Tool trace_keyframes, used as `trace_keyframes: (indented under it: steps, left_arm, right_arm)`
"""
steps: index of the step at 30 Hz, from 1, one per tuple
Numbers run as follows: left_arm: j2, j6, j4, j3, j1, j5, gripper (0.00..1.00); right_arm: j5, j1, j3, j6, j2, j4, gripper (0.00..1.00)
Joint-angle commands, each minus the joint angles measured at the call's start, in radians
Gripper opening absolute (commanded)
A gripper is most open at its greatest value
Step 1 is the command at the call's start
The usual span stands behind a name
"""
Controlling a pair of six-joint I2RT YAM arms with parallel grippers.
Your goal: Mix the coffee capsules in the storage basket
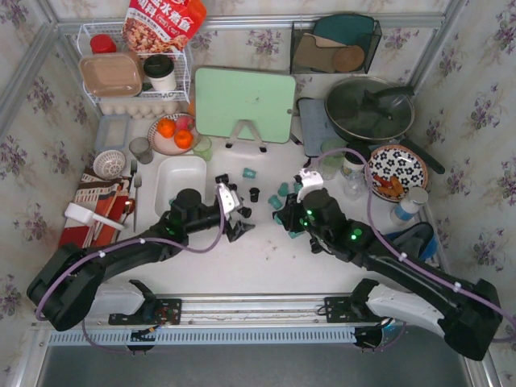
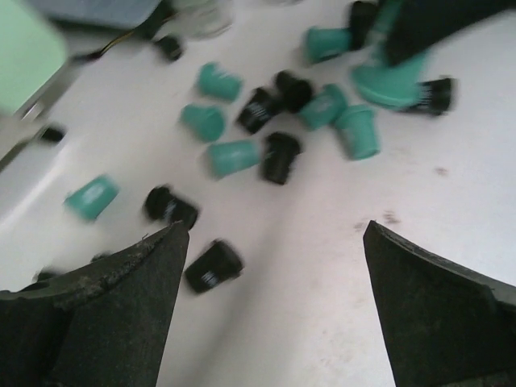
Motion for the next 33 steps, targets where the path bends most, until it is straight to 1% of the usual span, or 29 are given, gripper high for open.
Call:
trace_keyframes:
  steps: [1,4,6,14,20,24,25,33]
  left_arm:
    - [0.005,0.145,0.117,-0.011,-0.063,0.223,1.00]
    - [0.007,0.162,0.152,-0.020,-0.091,0.238,0.99]
    - [0.003,0.164,0.172,-0.027,-0.105,0.224,0.99]
    - [-0.018,0.161,0.192,-0.031,-0.135,0.180,1.00]
    - [-0.038,0.159,0.185,-0.032,-0.135,0.159,0.90]
    - [-0.038,0.149,0.187,-0.030,-0.135,0.153,0.89]
    - [-0.040,0.150,0.188,-0.031,-0.135,0.153,0.88]
    - [-0.051,0.149,0.196,-0.034,-0.136,0.153,0.59]
  right_arm:
    - [-0.138,0.001,-0.047,-0.023,-0.122,0.206,0.16]
    - [-0.180,0.001,-0.093,-0.006,-0.184,0.310,0.16]
    - [-0.222,0.001,-0.114,0.001,-0.199,0.353,0.16]
    - [-0.359,0.001,-0.169,0.073,-0.135,0.505,0.17]
    - [-0.389,0.002,-0.182,0.100,-0.091,0.545,0.17]
    - [-0.392,0.001,-0.193,0.117,-0.082,0.572,0.17]
    - [-0.392,0.001,-0.196,0.119,-0.078,0.576,0.17]
    - [-0.394,0.001,-0.213,0.135,-0.075,0.602,0.20]
